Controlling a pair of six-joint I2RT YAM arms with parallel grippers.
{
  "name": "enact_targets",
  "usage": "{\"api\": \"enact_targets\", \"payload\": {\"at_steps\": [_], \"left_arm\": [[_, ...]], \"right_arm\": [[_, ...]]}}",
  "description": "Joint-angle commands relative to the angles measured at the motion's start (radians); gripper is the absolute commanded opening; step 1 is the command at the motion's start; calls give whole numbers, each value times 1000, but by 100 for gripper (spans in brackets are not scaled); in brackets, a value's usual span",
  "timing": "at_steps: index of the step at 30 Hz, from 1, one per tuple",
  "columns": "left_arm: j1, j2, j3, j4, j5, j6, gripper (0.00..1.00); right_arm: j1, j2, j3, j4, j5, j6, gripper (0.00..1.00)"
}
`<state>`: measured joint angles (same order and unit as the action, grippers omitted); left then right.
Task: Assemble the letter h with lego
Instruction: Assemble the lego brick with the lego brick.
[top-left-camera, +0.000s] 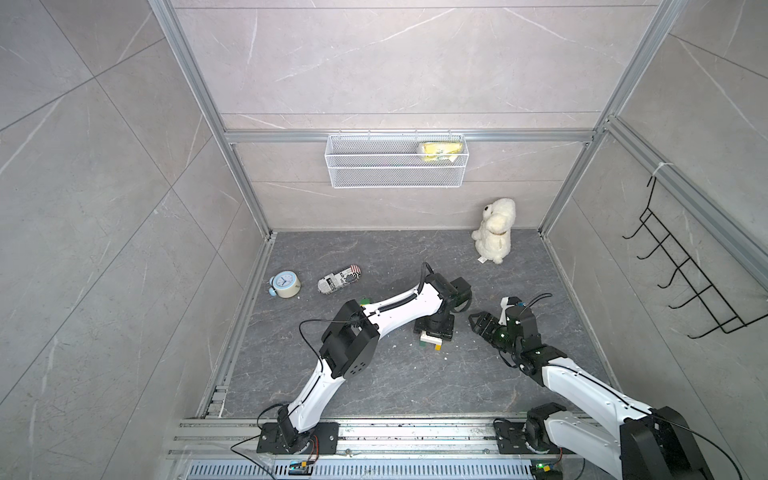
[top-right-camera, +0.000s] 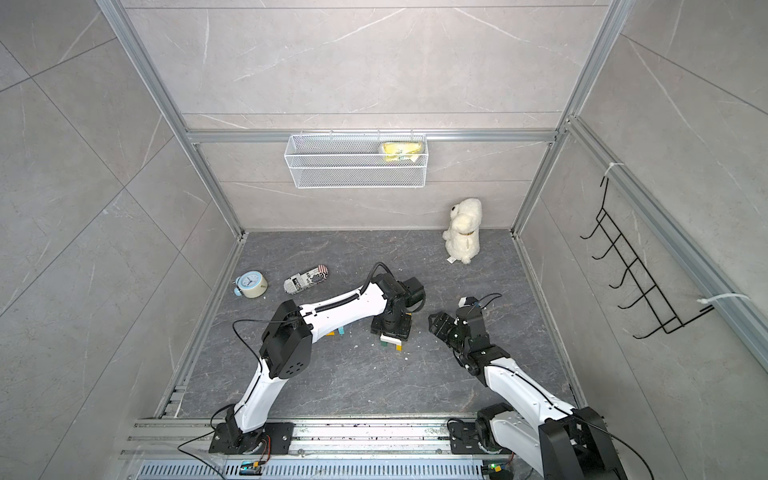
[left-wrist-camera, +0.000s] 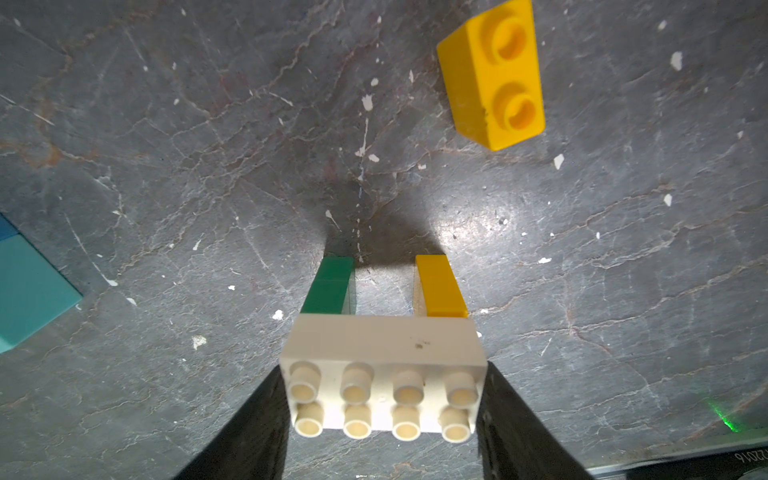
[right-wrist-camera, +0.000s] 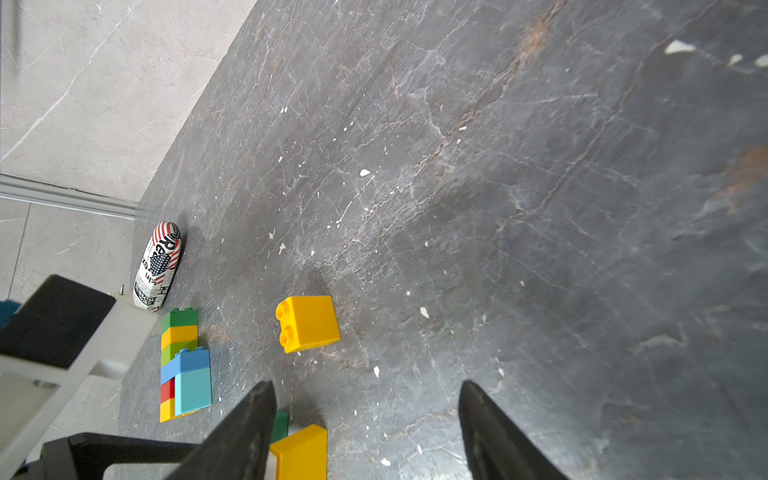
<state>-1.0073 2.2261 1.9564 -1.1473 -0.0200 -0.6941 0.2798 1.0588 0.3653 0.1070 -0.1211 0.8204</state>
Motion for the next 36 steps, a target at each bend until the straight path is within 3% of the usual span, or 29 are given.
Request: {"api": "enact_targets", "payload": {"at_steps": [1, 16, 23, 25, 27, 36], "left_arm": [[4, 41, -4, -43, 20, 28, 0], [-33, 97, -19, -74, -63, 1, 0], [-33, 138, -24, -54, -49, -24, 0], [-33, 124, -30, -40, -44, -31, 14], [-30, 88, -38, -20, -30, -40, 34], [-27, -38, 20, -16, -33, -70, 88]], "right_arm": [[-4, 3, -11, 11, -8, 10, 72], [-7, -28, -13, -13, 14, 2, 72], [-7, -51, -17, -27, 31, -4, 74], [-7, -50, -16, -25, 31, -6, 74], [-7, -49, -15, -26, 30, -9, 76], [-9, -37, -7, -26, 25, -27, 78]]}}
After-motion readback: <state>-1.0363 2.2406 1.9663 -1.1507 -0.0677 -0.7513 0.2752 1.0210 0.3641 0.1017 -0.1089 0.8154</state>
